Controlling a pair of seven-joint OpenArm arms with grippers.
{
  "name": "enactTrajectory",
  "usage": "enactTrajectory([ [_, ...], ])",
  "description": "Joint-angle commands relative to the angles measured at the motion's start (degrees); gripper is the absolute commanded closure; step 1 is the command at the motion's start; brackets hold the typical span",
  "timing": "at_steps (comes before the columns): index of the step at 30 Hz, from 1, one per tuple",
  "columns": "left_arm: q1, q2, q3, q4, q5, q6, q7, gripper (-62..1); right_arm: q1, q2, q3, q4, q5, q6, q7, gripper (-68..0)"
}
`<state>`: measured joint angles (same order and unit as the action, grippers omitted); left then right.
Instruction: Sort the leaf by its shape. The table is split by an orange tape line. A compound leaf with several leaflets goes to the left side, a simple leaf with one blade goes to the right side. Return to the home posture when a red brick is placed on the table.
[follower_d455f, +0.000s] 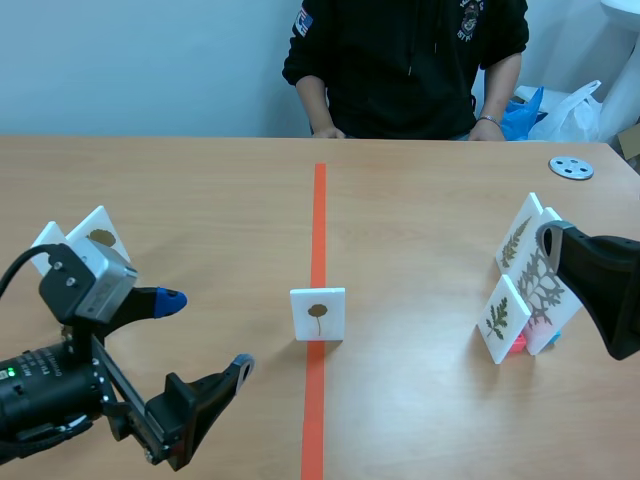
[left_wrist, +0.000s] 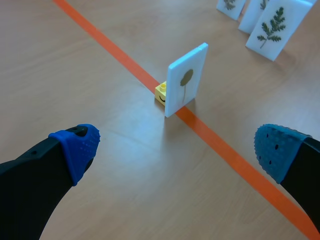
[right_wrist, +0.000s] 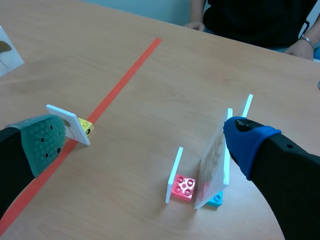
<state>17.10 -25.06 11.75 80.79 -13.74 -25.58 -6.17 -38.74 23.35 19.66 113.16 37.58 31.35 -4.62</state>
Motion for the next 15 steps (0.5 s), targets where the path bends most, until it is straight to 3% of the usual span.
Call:
enactTrajectory([
  [1,-2.0,0.7,0.8,-0.9,0.7,-0.1,-2.3,-62.3,0.6,0.8,0.6,0.8,0.6,0.0,0.7,-67.9],
  [15,-18.8,8.0,10.5,-22.6,11.6,-0.1,-12.4,-62.3,0.6,0.8,0.6,0.8,0.6,0.0,0.6,-67.9],
])
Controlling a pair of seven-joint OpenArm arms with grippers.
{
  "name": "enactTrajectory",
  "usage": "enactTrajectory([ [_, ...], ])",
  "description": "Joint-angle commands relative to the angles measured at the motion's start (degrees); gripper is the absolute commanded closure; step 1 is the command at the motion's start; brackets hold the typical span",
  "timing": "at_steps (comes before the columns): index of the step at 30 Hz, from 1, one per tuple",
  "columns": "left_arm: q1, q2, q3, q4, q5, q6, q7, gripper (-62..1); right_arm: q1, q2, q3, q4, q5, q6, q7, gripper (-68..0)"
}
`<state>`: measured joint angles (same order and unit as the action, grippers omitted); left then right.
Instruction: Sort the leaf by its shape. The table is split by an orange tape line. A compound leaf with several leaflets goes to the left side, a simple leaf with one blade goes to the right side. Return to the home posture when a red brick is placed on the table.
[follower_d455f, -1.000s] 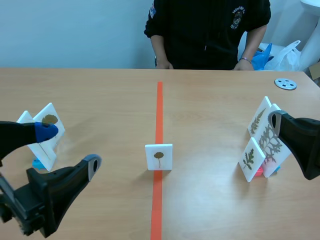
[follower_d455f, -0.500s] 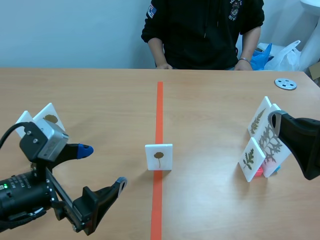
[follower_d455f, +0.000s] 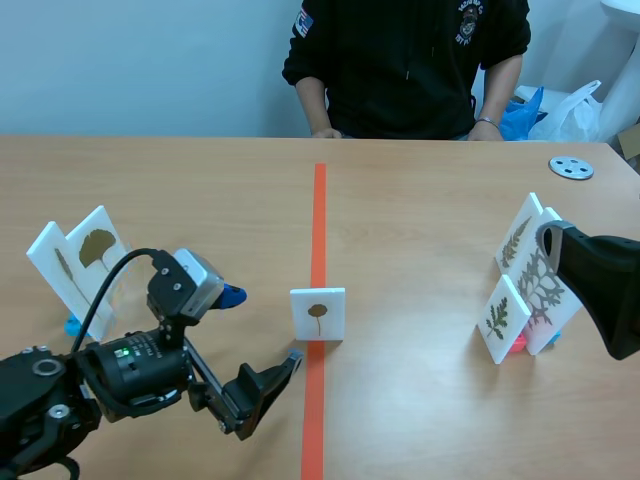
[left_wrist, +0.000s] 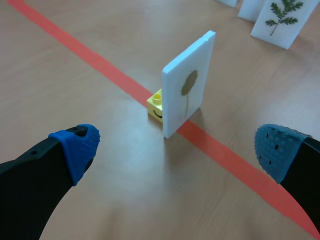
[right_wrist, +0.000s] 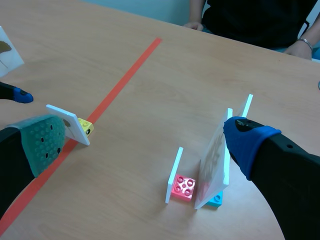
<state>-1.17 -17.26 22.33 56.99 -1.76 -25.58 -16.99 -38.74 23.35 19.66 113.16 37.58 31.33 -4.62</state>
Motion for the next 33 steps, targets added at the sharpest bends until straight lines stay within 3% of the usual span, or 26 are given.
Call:
enactTrajectory([
  [1,-1.4,0.6,0.5,0.1,0.1,-0.1,-2.6,-62.3,0.6,0.8,0.6,0.8,0.6,0.0,0.6,-67.9],
  [6,-5.0,2.8,3.7,-4.9,1.0,-0.1,-7.3,-62.3,0.6,0.7,0.6,0.8,0.6,0.0,0.7,-67.9],
  [19,-11.4,5.2,12.0,-13.8,1.2,0.8,-10.3,-62.3,0.6,0.7,0.6,0.8,0.6,0.0,0.6,-67.9],
  [33,-13.1,7.9,14.5,-17.7,1.4,2.4,-10.4,-62.3,0.6,0.7,0.6,0.8,0.6,0.0,0.6,-67.9],
])
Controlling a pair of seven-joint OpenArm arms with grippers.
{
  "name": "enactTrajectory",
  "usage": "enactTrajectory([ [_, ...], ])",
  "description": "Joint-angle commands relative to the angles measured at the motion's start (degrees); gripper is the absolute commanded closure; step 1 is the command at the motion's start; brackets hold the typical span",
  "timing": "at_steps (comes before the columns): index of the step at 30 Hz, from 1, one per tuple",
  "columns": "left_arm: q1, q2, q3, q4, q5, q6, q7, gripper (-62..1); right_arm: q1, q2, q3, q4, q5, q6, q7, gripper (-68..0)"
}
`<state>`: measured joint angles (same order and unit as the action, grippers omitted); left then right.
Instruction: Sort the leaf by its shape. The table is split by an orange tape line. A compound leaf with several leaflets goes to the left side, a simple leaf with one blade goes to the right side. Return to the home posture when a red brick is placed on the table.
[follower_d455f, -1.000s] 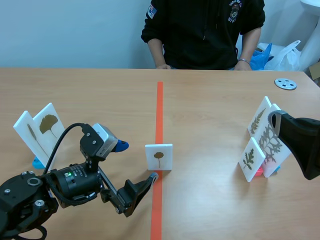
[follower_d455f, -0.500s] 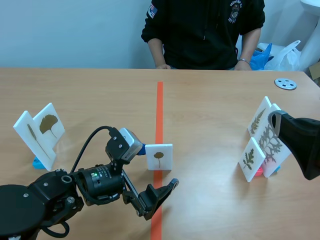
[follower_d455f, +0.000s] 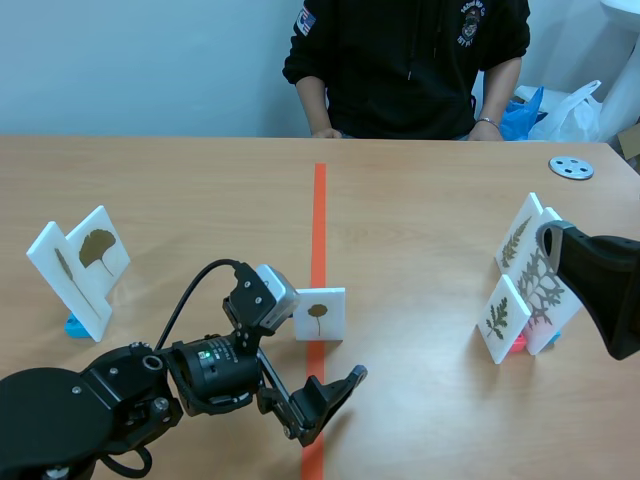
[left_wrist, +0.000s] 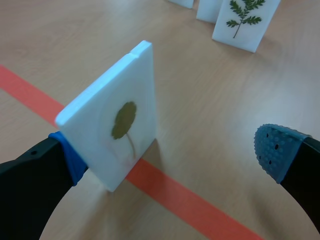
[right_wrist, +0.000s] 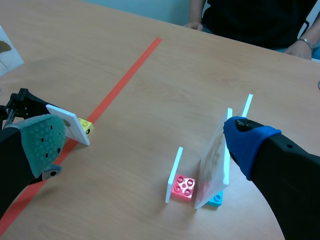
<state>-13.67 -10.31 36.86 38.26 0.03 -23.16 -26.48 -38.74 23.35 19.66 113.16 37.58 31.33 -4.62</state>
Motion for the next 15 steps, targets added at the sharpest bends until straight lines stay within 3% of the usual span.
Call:
enactTrajectory([
  [1,-0.6,1.1,0.0,1.0,-0.4,0.4,-0.9,-62.3,0.6,0.7,0.6,0.8,0.6,0.0,0.6,-67.9],
  [6,-0.6,1.7,0.0,1.0,-0.4,3.2,-0.9,-62.2,0.6,0.7,0.6,0.8,0.6,0.0,0.7,-67.9],
  [12,-0.6,1.7,0.0,1.0,-0.4,7.3,-1.0,-55.2,0.6,0.7,0.6,0.8,0.6,0.0,0.7,-67.9],
  [15,-0.6,1.7,0.0,1.0,-0.4,10.1,-1.0,-55.0,0.6,0.7,0.6,0.8,0.7,0.0,0.7,-67.9],
])
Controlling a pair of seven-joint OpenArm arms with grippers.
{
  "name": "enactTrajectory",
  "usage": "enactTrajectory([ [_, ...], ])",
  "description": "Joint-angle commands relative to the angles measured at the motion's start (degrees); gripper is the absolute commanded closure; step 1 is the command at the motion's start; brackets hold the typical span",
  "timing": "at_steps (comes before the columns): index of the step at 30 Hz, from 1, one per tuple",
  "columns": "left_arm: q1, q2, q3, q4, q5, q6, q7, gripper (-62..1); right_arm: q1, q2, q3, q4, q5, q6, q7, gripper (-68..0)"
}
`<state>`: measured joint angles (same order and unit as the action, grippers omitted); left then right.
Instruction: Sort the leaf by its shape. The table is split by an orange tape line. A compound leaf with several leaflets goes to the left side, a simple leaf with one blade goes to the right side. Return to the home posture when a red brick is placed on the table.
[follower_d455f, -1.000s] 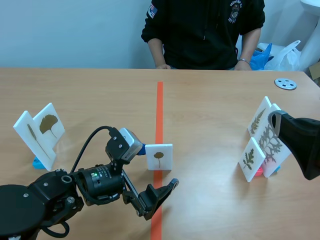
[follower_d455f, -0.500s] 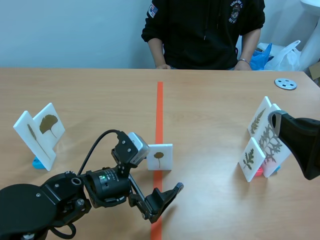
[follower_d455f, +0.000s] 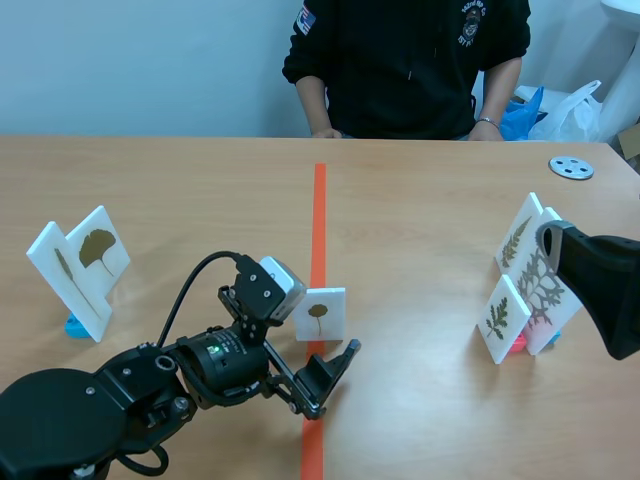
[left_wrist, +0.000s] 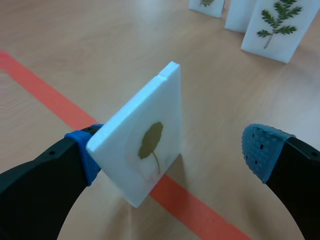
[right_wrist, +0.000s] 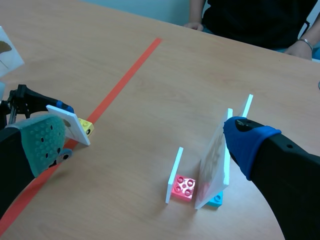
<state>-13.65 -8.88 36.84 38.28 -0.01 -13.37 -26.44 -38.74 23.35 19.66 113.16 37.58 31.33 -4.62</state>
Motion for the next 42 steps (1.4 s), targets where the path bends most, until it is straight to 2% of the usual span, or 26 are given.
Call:
enactTrajectory([
  [1,-0.7,0.3,0.0,1.0,-0.4,0.8,-1.0,-55.0,0.6,0.7,0.6,0.8,0.7,0.0,0.7,-67.9],
  [10,-0.9,0.5,0.0,0.9,-1.0,1.2,-0.7,-53.8,0.6,0.7,0.6,0.8,1.3,0.0,0.7,-67.9],
  [14,-1.7,0.5,0.0,-0.1,-2.2,1.9,-0.6,-38.0,0.6,0.7,0.6,0.8,1.9,0.0,0.7,-67.9],
  [19,-3.3,0.5,0.0,-2.1,-2.4,2.3,-0.8,-31.6,0.6,0.7,0.6,0.8,1.9,0.0,0.6,-67.9],
  [24,-4.2,0.5,0.0,-3.8,-2.4,2.3,-0.8,-15.9,0.6,0.7,0.6,0.8,1.9,0.0,0.7,-67.9],
  [26,-4.3,0.4,0.0,-3.9,-2.4,2.3,-0.8,-12.4,0.6,0.7,0.6,0.8,1.9,0.0,0.7,-67.9],
  [31,-4.3,0.4,0.0,-3.9,-2.9,2.1,-0.8,-11.5,0.6,0.7,0.6,0.8,1.9,0.0,0.7,-67.9],
  [36,-4.3,0.3,0.0,-3.5,-6.6,2.1,-0.8,-9.5,0.6,0.7,0.6,0.8,1.9,0.0,0.7,-67.9],
  [42,-3.1,-1.0,-0.2,1.1,-7.9,-0.5,0.6,-7.1,0.7,0.7,0.6,0.8,1.9,0.0,0.7,-67.9],
])
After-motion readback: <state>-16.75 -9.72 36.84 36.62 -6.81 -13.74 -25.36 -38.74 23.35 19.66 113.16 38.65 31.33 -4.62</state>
